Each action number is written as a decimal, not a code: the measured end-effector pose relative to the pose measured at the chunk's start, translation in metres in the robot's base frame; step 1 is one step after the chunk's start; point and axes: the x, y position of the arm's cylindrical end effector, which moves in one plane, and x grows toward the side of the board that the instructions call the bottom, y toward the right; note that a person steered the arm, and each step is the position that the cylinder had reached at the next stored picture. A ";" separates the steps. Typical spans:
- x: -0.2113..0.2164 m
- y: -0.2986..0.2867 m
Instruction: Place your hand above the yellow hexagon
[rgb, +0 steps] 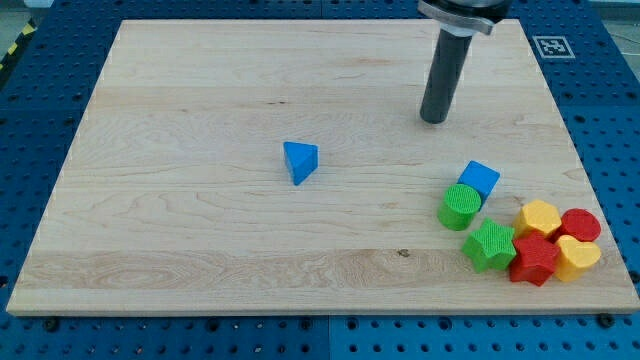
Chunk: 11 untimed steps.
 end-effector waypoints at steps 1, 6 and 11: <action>0.000 0.001; 0.019 0.059; 0.075 0.094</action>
